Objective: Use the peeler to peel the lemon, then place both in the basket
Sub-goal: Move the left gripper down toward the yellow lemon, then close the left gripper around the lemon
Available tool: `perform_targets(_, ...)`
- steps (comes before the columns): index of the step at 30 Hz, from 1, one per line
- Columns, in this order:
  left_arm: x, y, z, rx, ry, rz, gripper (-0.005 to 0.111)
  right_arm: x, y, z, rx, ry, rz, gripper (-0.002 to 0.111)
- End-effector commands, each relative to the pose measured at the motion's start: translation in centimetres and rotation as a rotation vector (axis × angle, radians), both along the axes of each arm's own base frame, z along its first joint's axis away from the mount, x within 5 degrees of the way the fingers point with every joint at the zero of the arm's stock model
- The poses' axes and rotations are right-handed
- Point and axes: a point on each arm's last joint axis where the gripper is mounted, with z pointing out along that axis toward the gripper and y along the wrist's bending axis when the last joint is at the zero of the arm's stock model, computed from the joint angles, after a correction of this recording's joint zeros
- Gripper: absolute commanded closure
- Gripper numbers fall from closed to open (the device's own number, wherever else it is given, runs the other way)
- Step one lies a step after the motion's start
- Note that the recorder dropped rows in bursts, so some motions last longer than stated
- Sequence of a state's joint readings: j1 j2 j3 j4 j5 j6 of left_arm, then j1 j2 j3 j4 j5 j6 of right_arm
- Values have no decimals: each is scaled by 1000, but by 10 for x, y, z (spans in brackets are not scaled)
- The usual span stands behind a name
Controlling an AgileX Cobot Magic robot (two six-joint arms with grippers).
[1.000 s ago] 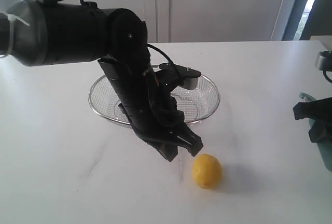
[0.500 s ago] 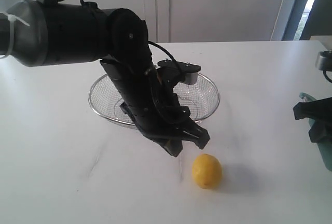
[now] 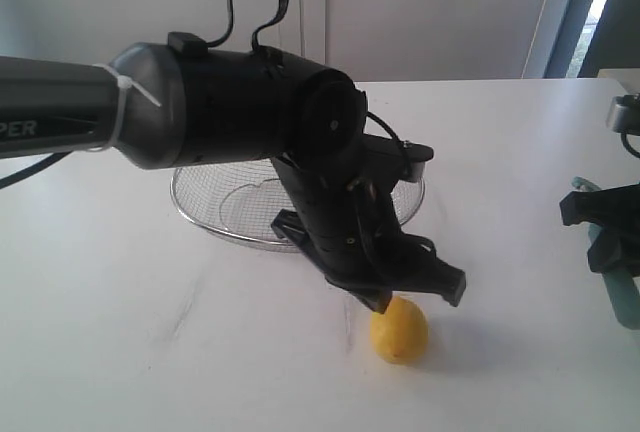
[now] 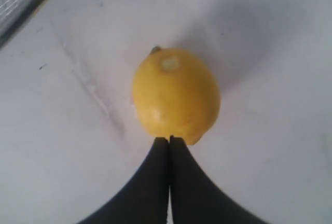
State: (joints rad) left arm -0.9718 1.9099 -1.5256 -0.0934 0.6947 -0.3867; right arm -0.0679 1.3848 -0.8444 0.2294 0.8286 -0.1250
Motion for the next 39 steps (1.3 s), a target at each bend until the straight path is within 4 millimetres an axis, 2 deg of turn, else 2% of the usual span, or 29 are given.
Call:
perform_targets(1,-2,-11,7,-101,24,29,83,0,-1,3,-1,-10,3,108)
perform_targets(5,-2,-11,3,-82,15,-17,54,0,-1,3,-1,-10,3,108)
perform_targets(8,-2,-12,-2,-69,27,-17,39,-1,0,3,3,-8,4,108)
perform_targets(11,-2,-13,-8,-59,43,-15,31,-1,0,3,6,-8,3,108)
perform_targets(21,-1,-22,-36,-49,123,17,30,0,2,3,21,-11,9,108)
perform_targets(39,12,-31,-80,-10,68,20,30,0,3,3,32,-13,27,108)
